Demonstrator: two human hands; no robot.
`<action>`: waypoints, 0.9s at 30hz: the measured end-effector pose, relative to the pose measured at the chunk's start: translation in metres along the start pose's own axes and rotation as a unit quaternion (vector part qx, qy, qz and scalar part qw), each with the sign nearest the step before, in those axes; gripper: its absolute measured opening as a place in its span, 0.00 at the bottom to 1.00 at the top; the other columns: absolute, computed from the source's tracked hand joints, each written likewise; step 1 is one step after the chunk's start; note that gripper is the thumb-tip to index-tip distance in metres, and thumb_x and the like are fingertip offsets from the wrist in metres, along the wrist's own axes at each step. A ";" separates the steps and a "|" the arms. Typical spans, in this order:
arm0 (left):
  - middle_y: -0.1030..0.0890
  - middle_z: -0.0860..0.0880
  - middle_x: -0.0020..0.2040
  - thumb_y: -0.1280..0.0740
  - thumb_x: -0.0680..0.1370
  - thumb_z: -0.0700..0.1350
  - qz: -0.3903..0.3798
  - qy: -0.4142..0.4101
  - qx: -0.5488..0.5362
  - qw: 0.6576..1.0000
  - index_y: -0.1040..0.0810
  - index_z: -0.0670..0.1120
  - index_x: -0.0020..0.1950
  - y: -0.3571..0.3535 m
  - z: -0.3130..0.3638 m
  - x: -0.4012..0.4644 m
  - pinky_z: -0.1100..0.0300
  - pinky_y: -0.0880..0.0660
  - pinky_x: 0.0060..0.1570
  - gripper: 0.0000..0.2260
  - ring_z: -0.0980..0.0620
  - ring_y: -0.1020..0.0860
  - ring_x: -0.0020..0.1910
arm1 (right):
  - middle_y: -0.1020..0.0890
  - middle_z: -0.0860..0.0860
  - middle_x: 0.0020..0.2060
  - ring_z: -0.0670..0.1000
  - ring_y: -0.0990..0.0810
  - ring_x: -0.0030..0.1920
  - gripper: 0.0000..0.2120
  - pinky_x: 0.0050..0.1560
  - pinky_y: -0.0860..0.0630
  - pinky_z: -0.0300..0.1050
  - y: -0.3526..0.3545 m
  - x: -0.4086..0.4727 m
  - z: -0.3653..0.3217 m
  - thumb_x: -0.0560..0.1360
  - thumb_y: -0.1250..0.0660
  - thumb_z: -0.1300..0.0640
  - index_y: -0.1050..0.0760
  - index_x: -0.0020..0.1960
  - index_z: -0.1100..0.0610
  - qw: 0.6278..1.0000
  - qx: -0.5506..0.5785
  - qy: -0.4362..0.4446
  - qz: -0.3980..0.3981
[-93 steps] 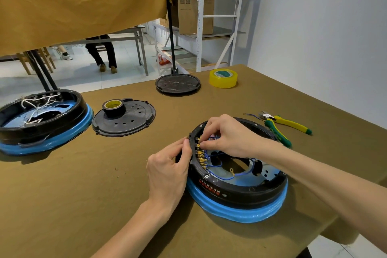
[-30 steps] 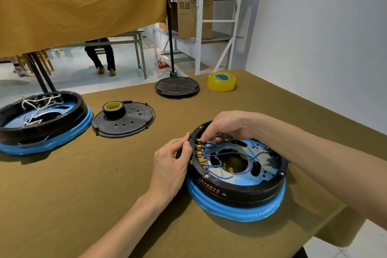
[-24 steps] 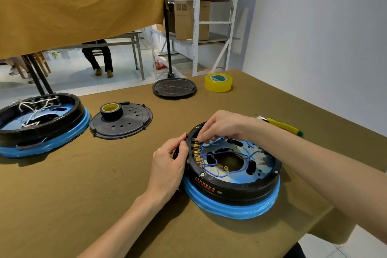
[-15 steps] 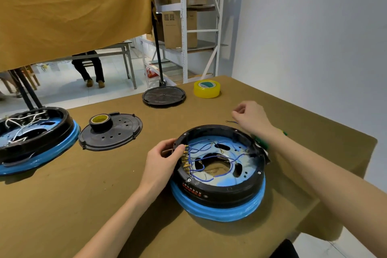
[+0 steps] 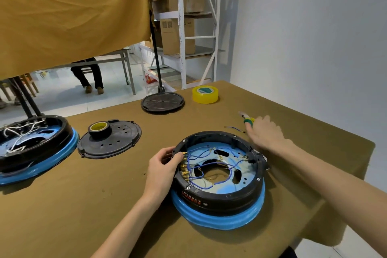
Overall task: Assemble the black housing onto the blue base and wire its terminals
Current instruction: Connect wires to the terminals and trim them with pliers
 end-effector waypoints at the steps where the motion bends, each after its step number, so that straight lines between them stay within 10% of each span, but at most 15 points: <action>1: 0.14 0.52 0.50 0.29 0.80 0.47 0.000 -0.002 0.007 1.000 0.18 0.54 0.56 0.000 0.000 0.000 0.52 0.19 0.53 0.06 0.51 0.16 0.52 | 0.25 0.59 0.49 0.59 0.23 0.44 0.25 0.49 0.23 0.54 0.012 -0.003 -0.007 0.85 0.50 0.41 0.27 0.52 0.61 0.998 0.054 0.010 0.005; 5: 0.15 0.51 0.52 0.29 0.80 0.47 0.003 -0.005 0.016 1.000 0.19 0.52 0.59 -0.001 -0.001 0.002 0.49 0.20 0.57 0.08 0.51 0.17 0.54 | 0.20 0.57 0.40 0.58 0.20 0.39 0.23 0.47 0.21 0.55 0.064 -0.025 -0.048 0.84 0.45 0.40 0.26 0.45 0.58 0.944 0.316 0.040 -0.091; 10: 0.14 0.52 0.52 0.30 0.80 0.49 0.005 -0.018 0.012 1.000 0.18 0.53 0.59 0.001 -0.002 -0.001 0.51 0.20 0.56 0.07 0.52 0.16 0.53 | 0.17 0.61 0.50 0.57 0.16 0.47 0.29 0.49 0.17 0.52 0.088 -0.071 -0.087 0.81 0.41 0.39 0.21 0.58 0.66 0.722 0.456 -0.045 -0.519; 16: 0.14 0.55 0.51 0.33 0.82 0.52 -0.004 -0.033 0.018 0.999 0.19 0.54 0.59 0.002 -0.004 -0.003 0.59 0.20 0.50 0.07 0.56 0.16 0.52 | 0.17 0.62 0.47 0.60 0.16 0.44 0.32 0.49 0.16 0.54 0.079 -0.093 -0.092 0.82 0.42 0.38 0.24 0.60 0.67 0.739 0.290 -0.042 -0.607; 27: 0.14 0.53 0.53 0.37 0.84 0.53 0.012 -0.035 0.038 0.999 0.18 0.52 0.62 0.001 -0.004 -0.003 0.41 0.22 0.61 0.11 0.51 0.17 0.56 | 0.17 0.59 0.44 0.56 0.16 0.41 0.30 0.49 0.18 0.53 0.068 -0.094 -0.100 0.82 0.43 0.37 0.22 0.57 0.65 0.773 0.228 -0.047 -0.590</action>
Point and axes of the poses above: each hand's wrist, its own x-axis towards the middle knuckle, its own y-axis out of the back of the hand, z = x × y, the point moved 2 cm from there along x, towards the middle knuckle
